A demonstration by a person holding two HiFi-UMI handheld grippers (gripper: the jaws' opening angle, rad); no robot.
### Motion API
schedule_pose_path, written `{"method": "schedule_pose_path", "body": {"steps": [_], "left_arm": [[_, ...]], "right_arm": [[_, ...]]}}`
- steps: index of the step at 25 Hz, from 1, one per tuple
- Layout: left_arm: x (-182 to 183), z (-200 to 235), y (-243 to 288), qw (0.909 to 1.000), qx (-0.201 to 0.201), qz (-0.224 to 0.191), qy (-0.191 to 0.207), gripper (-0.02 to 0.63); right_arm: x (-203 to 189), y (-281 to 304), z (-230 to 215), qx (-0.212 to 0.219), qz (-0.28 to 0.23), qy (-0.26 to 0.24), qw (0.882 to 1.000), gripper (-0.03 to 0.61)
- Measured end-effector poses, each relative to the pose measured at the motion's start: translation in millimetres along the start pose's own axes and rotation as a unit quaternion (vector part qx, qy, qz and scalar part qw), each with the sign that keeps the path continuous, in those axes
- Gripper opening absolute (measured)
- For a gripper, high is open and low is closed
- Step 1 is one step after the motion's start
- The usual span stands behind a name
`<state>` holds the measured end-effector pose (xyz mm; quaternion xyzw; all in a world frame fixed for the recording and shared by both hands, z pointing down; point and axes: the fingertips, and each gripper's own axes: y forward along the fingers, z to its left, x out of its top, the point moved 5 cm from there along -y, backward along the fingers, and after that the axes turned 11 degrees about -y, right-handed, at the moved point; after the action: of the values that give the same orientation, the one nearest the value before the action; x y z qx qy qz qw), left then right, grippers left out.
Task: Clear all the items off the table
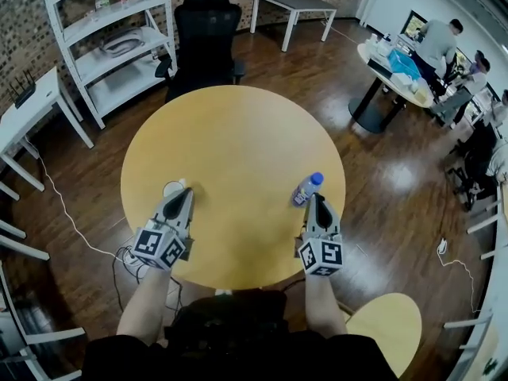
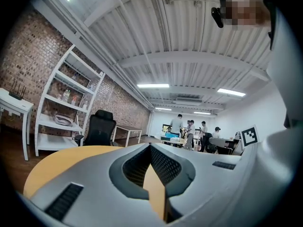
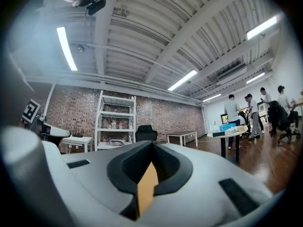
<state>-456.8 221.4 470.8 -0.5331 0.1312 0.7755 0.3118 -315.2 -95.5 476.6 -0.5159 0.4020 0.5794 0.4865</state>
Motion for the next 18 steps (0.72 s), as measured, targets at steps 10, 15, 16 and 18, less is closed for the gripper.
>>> {"method": "schedule_pose_path", "body": {"steps": [10,15,16,18], "left_arm": [[11.5,8.1,-21.9,0.9999,0.008,-0.005,0.014,0.000],[21.6,4.2,-10.4,0.9997,-0.007,-0.016,0.019,0.000],[21.6,3.9,-10.0,0.9997,-0.007,-0.015,0.018,0.000],[19.8,1.1,-10.7,0.9998,-0.006,-0.013,0.014,0.000]], "right_arm": [[23.4,-7.8,8.4,0.021,-0.012,0.000,1.000,0.002],[32.6,-1.1,7.5,0.022,-0.023,0.004,0.999,0.002],[33.5,-1.2,8.9,0.023,-0.023,0.004,0.999,0.002],[33.8,-5.0,10.4,0.026,-0.021,0.002,0.999,0.002]]}}
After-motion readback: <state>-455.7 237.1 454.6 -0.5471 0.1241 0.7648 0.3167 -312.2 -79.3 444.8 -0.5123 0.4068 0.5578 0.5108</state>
